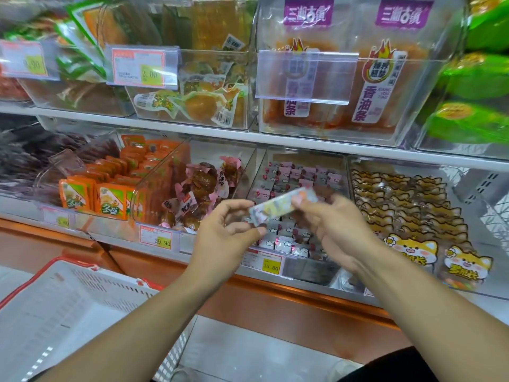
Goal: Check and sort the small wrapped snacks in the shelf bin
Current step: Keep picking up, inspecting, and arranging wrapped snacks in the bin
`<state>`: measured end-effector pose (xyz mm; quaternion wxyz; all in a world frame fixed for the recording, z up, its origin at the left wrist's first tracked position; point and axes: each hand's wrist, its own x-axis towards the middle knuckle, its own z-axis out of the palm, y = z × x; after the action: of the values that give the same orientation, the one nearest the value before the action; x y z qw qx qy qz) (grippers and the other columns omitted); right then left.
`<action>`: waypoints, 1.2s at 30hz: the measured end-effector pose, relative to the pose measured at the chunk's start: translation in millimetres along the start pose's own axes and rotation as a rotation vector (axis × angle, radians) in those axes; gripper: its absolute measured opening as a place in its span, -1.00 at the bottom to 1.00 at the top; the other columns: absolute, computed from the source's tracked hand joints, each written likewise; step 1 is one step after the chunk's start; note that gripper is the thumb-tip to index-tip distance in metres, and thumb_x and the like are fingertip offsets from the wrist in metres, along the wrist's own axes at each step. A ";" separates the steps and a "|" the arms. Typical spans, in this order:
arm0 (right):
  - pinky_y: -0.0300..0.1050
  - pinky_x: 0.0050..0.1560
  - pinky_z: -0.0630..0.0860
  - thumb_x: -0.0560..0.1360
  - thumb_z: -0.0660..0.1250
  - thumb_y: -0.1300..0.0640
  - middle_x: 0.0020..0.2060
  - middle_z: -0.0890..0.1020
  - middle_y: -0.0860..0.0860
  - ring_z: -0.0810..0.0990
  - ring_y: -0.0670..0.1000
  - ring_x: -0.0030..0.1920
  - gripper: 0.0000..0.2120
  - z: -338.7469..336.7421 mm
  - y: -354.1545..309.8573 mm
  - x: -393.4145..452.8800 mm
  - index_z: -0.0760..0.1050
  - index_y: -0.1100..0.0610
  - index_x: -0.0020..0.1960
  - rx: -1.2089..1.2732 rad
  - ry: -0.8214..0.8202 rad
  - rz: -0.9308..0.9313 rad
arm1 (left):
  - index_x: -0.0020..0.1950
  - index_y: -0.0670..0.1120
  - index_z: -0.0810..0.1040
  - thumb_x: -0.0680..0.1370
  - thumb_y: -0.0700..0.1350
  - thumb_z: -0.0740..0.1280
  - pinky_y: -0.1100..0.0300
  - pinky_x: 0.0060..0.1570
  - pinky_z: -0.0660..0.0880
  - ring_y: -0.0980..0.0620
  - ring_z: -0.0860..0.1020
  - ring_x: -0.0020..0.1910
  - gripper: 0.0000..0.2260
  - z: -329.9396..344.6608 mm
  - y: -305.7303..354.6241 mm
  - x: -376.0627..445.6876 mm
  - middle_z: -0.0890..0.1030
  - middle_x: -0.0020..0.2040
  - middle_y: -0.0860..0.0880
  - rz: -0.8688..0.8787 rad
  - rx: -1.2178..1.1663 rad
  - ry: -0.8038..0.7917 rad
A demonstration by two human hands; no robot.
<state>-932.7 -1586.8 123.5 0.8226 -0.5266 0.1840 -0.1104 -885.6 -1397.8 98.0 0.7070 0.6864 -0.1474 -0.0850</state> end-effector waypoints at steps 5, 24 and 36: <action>-0.12 0.01 0.62 0.41 0.56 0.24 -0.10 0.72 -0.09 0.70 -0.11 -0.07 -0.70 -14.3 -17.1 31.1 0.54 -0.06 -0.02 -0.470 0.340 -0.506 | 0.24 0.02 0.58 0.51 -0.15 0.51 0.32 0.13 0.54 0.20 0.60 0.10 -0.67 13.5 -12.2 12.8 0.63 0.14 0.13 0.182 0.447 0.014; -0.05 0.20 0.45 0.62 0.30 0.19 0.27 0.56 -0.02 0.55 0.05 0.21 -0.70 -9.8 1.6 85.7 0.56 -0.11 0.26 -1.643 -0.024 -0.324 | 0.52 -0.09 0.33 0.60 0.28 0.20 0.09 0.51 0.13 -0.03 0.21 0.49 -0.37 51.8 -27.9 33.2 0.36 0.48 -0.04 0.342 1.158 -0.276; 0.01 0.13 0.61 0.56 0.36 0.18 0.05 0.67 0.03 0.63 0.08 -0.02 -0.77 -6.6 -15.5 83.8 0.63 -0.04 0.17 -1.881 -0.055 -0.125 | 0.56 0.04 0.29 0.66 0.20 0.09 -0.21 0.56 -0.17 -0.08 -0.10 0.64 -0.50 74.9 -31.4 63.0 0.14 0.64 0.00 0.303 1.256 -0.352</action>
<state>-859.1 -1630.3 119.5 0.0566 -0.9858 0.1493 0.0520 -848.1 -1490.3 73.6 0.1427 0.9153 -0.3767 0.0065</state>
